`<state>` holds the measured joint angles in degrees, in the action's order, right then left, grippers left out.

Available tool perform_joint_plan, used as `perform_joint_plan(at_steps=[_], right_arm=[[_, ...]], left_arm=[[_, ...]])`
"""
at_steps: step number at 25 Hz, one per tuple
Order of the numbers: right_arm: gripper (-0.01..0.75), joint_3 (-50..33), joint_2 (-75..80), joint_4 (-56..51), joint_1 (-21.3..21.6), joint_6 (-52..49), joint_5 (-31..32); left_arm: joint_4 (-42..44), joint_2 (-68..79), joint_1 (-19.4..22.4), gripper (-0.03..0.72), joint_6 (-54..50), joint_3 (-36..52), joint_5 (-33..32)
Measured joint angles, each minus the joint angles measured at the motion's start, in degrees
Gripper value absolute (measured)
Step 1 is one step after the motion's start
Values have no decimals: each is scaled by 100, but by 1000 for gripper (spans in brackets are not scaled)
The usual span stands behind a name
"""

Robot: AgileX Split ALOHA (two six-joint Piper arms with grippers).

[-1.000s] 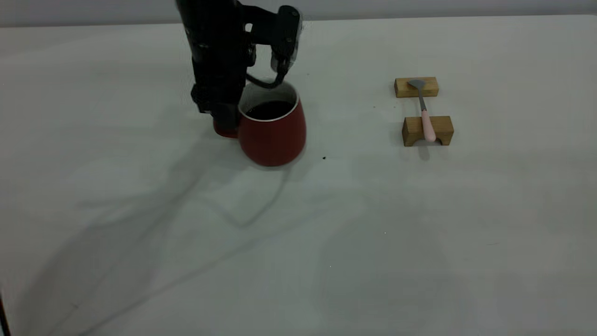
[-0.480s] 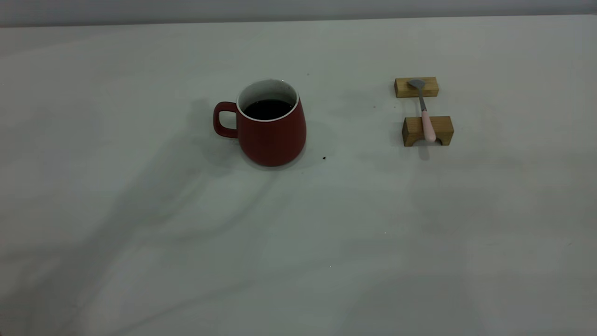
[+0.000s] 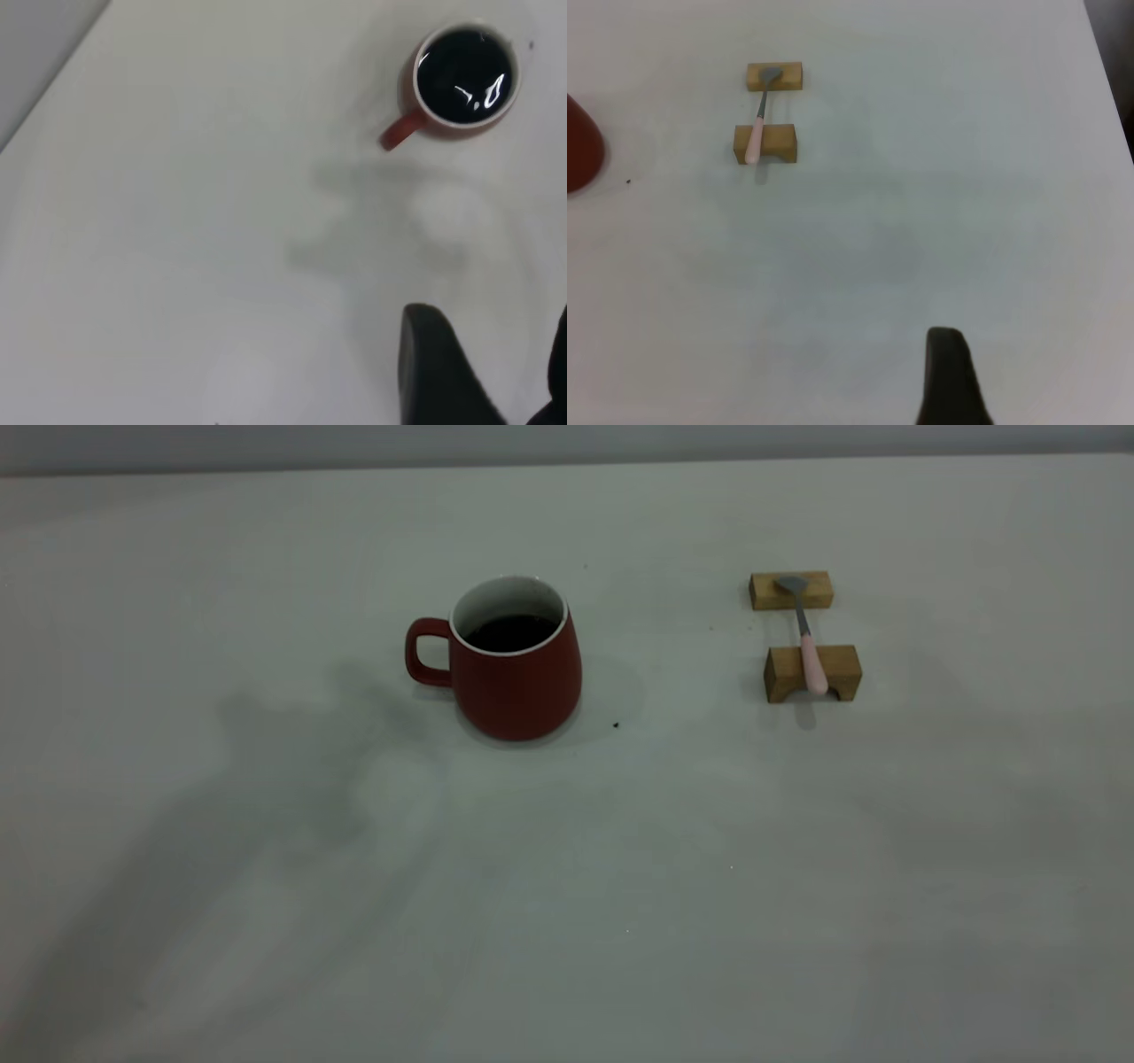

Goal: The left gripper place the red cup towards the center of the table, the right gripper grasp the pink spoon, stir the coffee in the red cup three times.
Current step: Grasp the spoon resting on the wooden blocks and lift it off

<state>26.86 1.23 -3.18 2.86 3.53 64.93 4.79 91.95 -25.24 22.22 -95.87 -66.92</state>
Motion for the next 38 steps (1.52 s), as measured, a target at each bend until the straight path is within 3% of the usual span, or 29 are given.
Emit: perform_joint_plan(at_steps=[8,14,21,27,31,38], right_arm=[[555,0,0,0,0,0,0],[555,0,0,0,0,0,0],[555,0,0,0,0,0,0],[555,0,0,-4,0,0,0],[555,0,0,-4,0,0,0],[555,0,0,-4,0,0,0]], left_arm=[[-50,-1316,0,336,-1259,337,0],[-129,-3491,40,335,-1739,2195,0],[-107,-6048,1231,335,-2637,4761,0],[-48,-7782,1820,334,-2643,6287,42],[-42,-8452,2118,334,-2643,6759,129],[-42,-9135,2182,334,-2643,6793,184]])
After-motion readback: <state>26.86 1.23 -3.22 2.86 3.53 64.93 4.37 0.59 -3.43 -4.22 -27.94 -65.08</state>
